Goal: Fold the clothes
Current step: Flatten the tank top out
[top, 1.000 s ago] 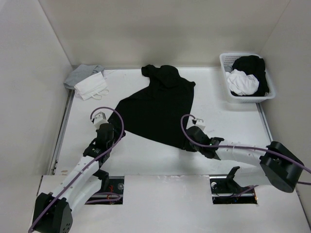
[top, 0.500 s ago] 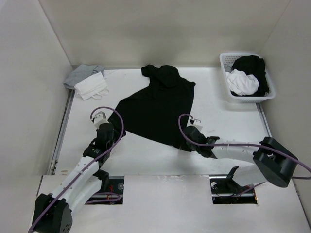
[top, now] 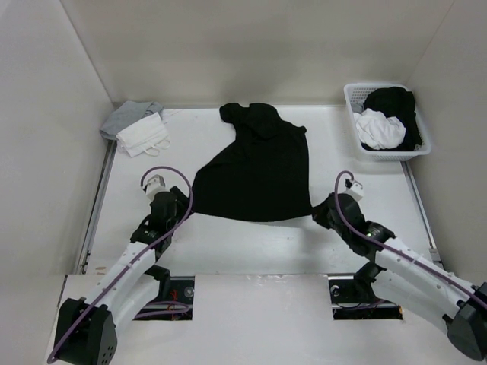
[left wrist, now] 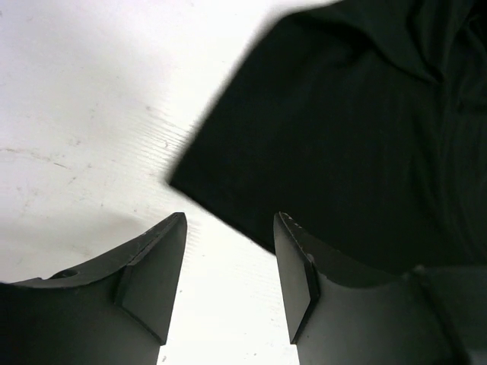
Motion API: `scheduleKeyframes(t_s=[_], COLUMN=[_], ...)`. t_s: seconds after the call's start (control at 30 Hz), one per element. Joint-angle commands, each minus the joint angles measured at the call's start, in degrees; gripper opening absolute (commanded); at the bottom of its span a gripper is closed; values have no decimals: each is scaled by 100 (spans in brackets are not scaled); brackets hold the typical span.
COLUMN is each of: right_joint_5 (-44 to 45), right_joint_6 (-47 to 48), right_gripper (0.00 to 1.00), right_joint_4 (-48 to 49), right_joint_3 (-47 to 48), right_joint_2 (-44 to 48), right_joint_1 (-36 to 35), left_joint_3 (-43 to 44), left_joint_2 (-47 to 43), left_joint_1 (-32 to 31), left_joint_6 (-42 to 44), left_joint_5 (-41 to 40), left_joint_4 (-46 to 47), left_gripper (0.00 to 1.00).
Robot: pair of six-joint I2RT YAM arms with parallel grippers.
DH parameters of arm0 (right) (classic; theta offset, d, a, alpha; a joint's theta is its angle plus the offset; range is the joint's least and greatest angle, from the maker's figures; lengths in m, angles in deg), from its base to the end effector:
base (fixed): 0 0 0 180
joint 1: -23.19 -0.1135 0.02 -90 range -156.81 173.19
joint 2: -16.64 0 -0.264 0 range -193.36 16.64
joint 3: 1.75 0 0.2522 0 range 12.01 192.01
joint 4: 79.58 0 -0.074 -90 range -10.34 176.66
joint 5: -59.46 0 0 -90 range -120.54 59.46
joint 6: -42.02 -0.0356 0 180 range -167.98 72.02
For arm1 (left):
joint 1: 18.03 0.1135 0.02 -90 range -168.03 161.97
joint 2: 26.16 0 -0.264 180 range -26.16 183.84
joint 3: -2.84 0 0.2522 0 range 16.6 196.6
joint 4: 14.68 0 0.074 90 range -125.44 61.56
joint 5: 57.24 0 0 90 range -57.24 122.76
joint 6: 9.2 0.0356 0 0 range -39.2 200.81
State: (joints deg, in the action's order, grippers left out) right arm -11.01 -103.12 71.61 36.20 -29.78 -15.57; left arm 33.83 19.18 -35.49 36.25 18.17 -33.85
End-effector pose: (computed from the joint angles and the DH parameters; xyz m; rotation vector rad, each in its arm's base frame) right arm 0.1424 0.0990 0.2025 0.5045 2.1741 0.5440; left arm 0.1641 -0.0422 0.1789 -0.6476 2.0566 -0.3591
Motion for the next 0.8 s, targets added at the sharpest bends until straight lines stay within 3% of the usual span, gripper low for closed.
scheduleKeyframes(t_s=[0.0,0.13,0.47,0.77], right_joint_5=[8,-221,-485,-494], right_joint_6=[397,661,794,802], right_gripper=[3,4,4,4], right_joint_4=[-165,159,503,503], right_joint_3=[-54,-107,-186,-204], right_joint_2=[168,115,-17,88], right_joint_1=[443,725,814,805], left_joint_3=[-10,8,-71,61], left_joint_2=[167,667,1398,1803], left_joint_1=[194,142,27,62], left_joint_6=[-36,17,17,61], left_joint_5=[342,396,562,255], left_joint_4=[58,84,699,857], left_gripper=[47,42,42,28])
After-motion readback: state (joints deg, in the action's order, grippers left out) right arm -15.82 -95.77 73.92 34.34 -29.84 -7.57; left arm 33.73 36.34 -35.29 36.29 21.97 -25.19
